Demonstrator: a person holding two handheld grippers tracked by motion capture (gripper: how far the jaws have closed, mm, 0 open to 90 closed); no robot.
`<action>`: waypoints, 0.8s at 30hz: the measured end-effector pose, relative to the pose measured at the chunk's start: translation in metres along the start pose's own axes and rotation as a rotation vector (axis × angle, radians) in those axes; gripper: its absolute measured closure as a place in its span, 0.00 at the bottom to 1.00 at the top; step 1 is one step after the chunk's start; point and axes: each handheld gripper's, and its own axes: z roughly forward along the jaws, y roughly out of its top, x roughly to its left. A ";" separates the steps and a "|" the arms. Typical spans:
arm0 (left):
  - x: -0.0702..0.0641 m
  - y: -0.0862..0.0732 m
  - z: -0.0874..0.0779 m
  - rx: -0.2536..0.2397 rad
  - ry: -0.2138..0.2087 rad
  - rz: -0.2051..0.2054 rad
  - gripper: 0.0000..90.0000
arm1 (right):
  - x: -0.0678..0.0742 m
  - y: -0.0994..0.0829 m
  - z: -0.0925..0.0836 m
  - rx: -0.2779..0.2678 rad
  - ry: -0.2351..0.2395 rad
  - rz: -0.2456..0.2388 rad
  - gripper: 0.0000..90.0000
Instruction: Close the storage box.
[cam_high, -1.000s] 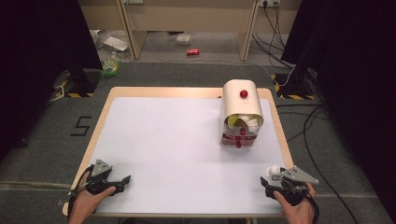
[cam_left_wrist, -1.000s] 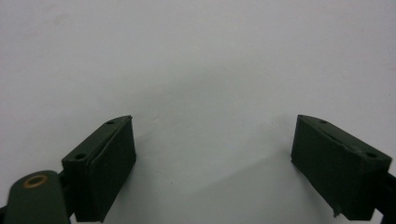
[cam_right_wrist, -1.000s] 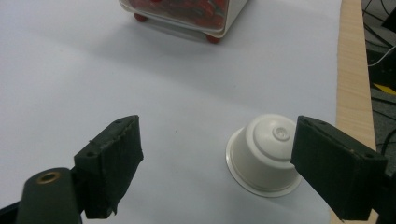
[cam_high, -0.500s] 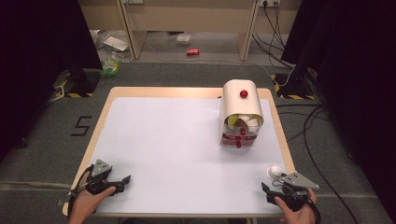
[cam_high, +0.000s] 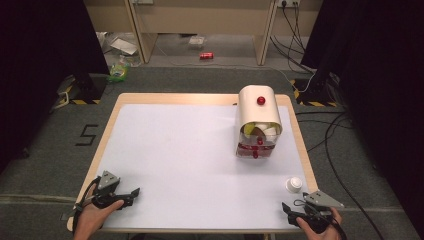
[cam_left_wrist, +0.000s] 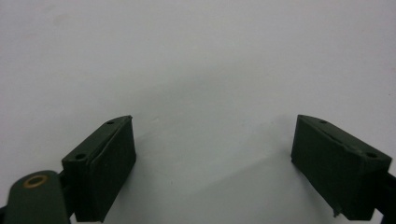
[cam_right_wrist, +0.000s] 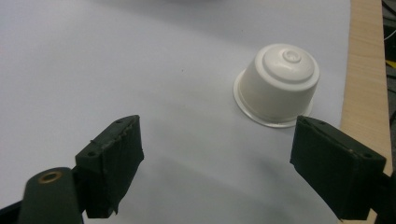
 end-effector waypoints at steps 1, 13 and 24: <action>0.000 0.000 0.000 0.000 0.000 0.000 0.14 | 0.000 -0.001 0.000 0.008 0.002 0.002 0.19; 0.000 0.000 0.000 0.000 0.001 0.000 0.14 | 0.004 -0.009 -0.005 0.029 0.013 -0.010 0.20; 0.000 0.000 0.000 0.000 0.001 0.001 0.14 | 0.003 -0.018 -0.005 0.026 0.012 -0.002 0.19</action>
